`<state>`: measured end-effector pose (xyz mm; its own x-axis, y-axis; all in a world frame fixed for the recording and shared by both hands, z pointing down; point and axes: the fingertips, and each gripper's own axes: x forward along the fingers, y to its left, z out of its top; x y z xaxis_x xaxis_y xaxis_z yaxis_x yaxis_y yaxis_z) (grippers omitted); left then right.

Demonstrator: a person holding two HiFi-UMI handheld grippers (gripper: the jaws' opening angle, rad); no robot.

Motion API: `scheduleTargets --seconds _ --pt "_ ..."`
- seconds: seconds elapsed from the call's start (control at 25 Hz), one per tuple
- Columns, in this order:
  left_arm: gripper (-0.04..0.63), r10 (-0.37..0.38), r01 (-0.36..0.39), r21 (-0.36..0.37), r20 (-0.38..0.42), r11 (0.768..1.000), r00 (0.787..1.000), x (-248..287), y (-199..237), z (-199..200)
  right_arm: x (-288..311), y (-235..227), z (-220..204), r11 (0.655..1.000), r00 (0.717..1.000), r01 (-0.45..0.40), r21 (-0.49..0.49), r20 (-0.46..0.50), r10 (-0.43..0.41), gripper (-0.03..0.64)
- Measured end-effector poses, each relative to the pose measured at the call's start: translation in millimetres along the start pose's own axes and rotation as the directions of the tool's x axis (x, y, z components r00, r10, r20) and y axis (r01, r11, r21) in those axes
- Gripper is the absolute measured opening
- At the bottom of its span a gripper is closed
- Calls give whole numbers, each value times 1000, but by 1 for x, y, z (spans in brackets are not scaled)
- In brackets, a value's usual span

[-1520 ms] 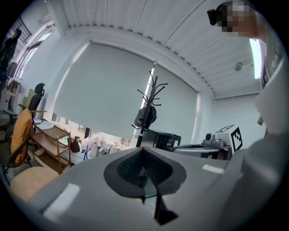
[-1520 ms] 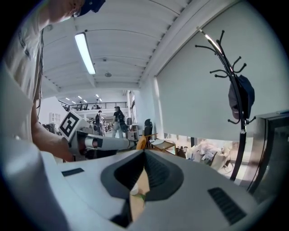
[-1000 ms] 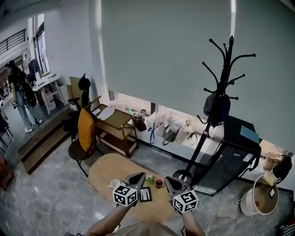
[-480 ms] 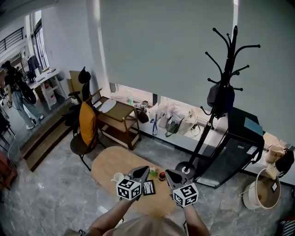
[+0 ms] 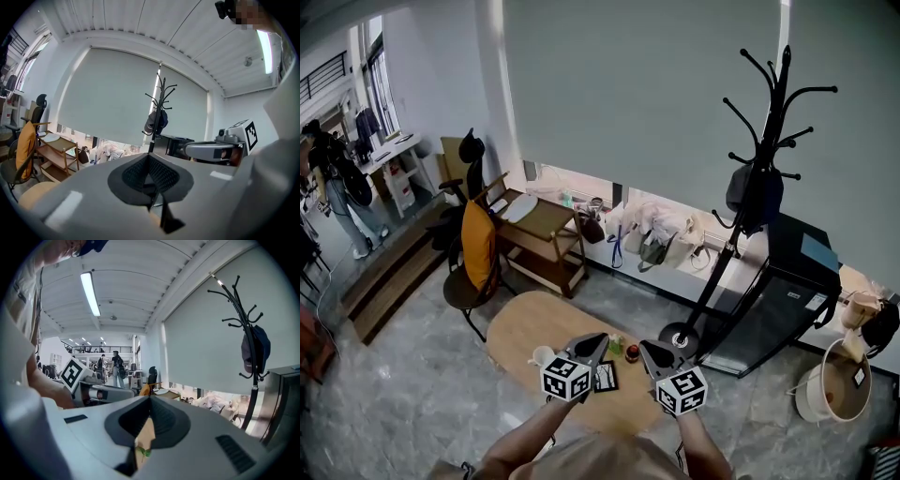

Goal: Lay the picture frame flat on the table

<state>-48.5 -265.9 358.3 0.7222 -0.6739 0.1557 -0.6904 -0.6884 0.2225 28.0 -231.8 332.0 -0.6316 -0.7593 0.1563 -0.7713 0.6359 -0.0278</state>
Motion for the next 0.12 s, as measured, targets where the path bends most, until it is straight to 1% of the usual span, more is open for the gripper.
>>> scheduleTargets --seconds 0.12 --pt "6 0 0 -5 -6 1000 1000 3 2 0 3 -4 -2 1000 1000 -2 1 -10 2 3"
